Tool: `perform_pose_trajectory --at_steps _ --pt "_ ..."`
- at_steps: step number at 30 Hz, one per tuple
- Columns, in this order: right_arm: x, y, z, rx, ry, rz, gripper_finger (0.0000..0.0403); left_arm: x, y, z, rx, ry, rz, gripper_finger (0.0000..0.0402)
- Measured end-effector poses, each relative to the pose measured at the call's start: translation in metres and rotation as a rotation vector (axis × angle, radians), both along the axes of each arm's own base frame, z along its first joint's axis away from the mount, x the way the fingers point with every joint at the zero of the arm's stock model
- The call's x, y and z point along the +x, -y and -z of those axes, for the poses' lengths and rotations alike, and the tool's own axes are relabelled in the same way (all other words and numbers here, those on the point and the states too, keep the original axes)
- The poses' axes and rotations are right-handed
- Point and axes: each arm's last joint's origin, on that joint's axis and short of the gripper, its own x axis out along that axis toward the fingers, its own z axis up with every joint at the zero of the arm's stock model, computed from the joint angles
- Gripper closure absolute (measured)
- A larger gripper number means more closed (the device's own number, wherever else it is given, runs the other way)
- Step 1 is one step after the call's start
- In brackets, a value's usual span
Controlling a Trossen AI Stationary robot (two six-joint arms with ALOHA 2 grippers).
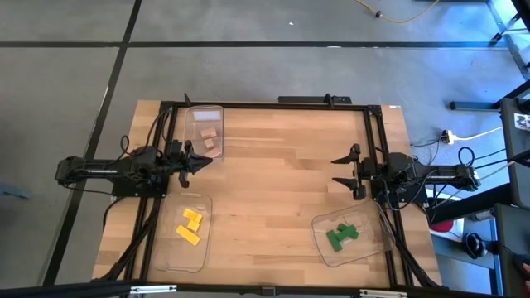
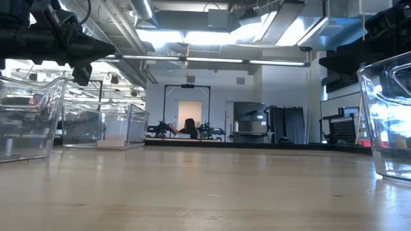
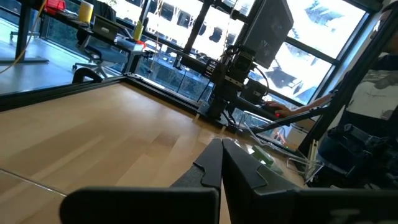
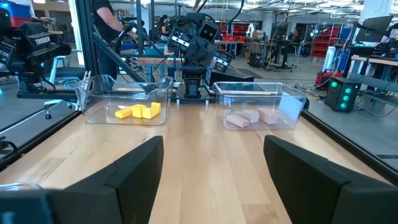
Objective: Sort & place blocks by color
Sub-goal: Return to Home Position
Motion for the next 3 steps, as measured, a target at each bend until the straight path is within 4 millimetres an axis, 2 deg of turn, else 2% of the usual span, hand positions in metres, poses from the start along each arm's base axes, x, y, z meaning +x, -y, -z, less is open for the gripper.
perform_pose_trajectory --at_steps 3 --pt "0.0 0.0 0.0 -0.001 0.0 0.0 0.0123 0.0 0.0 0.0001 0.0 0.0 0.0 0.0401"
